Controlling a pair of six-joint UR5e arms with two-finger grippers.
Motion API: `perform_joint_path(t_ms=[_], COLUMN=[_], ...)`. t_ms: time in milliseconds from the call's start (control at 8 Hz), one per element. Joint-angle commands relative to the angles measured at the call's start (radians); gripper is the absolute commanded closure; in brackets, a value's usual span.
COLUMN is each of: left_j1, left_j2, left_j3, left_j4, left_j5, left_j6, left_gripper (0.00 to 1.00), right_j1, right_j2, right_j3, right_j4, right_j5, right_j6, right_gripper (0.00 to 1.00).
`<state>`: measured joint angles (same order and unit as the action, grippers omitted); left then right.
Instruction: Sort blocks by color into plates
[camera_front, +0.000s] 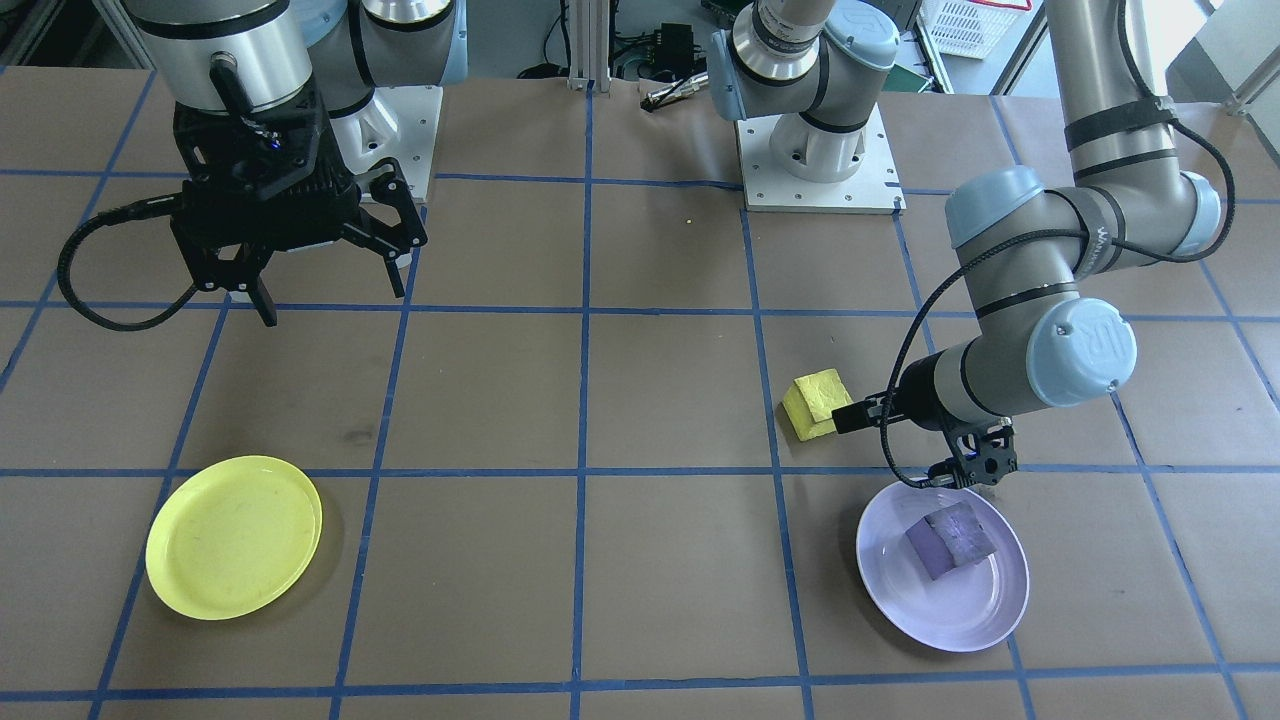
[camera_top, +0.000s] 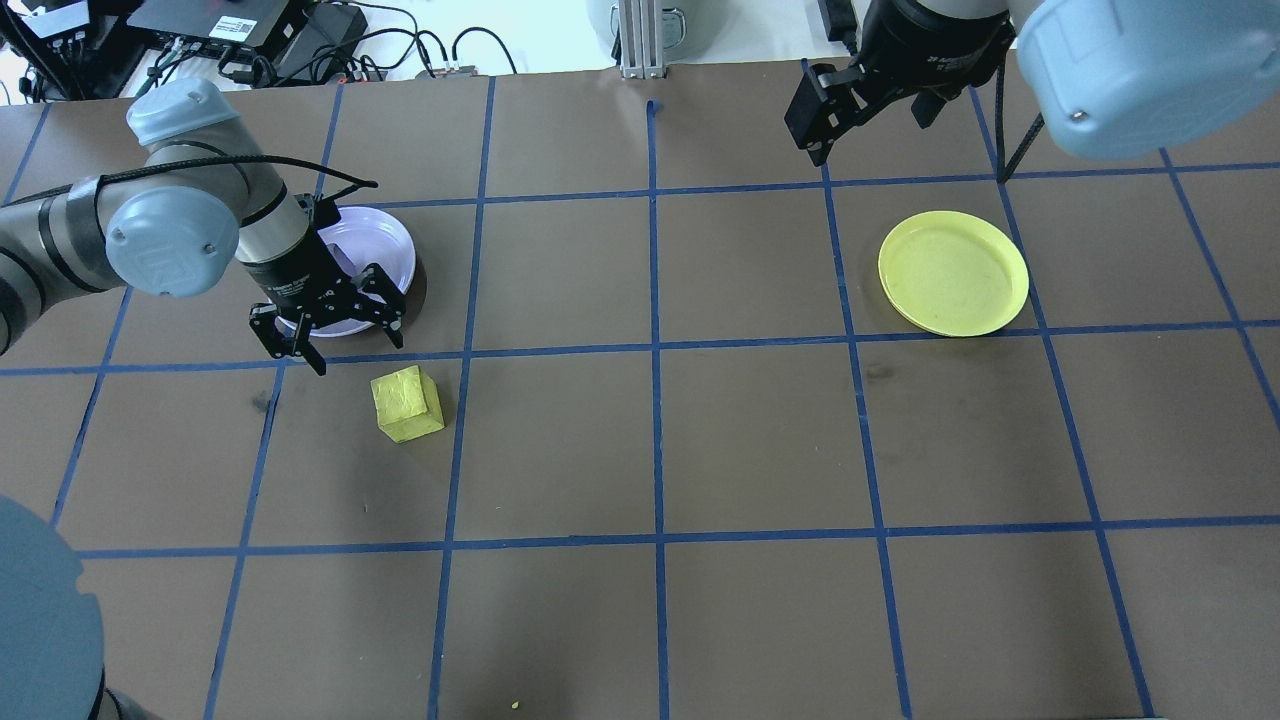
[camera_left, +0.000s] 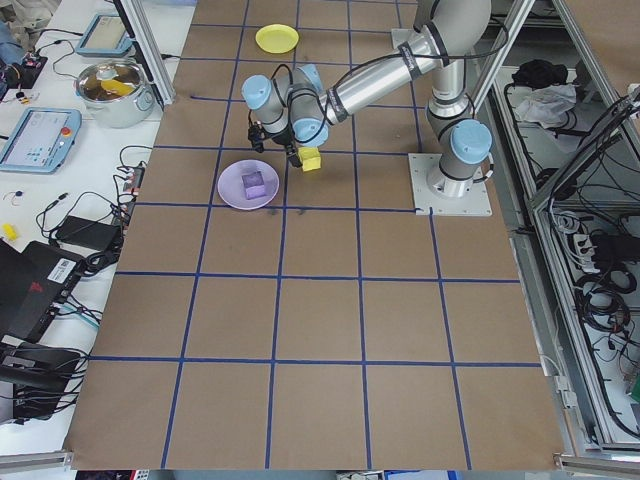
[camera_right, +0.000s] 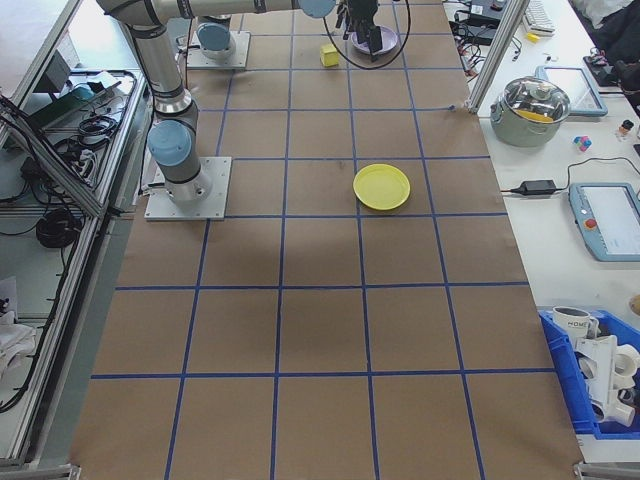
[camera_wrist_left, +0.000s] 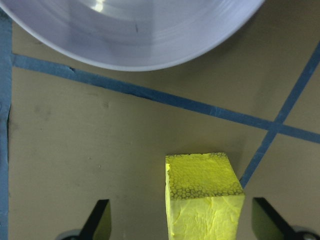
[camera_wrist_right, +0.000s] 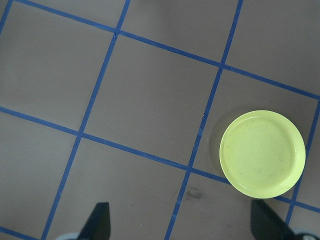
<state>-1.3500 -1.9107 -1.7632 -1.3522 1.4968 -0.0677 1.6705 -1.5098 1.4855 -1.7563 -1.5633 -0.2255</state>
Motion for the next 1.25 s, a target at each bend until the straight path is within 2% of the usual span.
perform_joint_path(t_ms=[0,375,625,1125], left_j1=[-0.067,-0.100,-0.081,-0.066], left_j2=[-0.022,-0.034,-0.031,-0.025], left_j3=[-0.028,-0.032,-0.041,-0.044], left_j4=[0.071,0.071,0.071,0.079], left_j5=[-0.003,0.008,0.007,0.002], left_j6=[-0.003,0.029,0.151,0.111], left_gripper=[0.00,0.00,0.00,0.00], right_j1=[0.000,0.000,0.000,0.000], right_j2=[-0.004,0.000,-0.003,-0.006], right_j3=[0.005,0.009,0.027,0.027], right_j4=[0.043,0.044,0.047,0.031], right_j5=[-0.009,-0.023,-0.020,-0.004], right_j6=[0.003,-0.002,0.009,0.006], right_gripper=[0.00,0.00,0.00,0.00])
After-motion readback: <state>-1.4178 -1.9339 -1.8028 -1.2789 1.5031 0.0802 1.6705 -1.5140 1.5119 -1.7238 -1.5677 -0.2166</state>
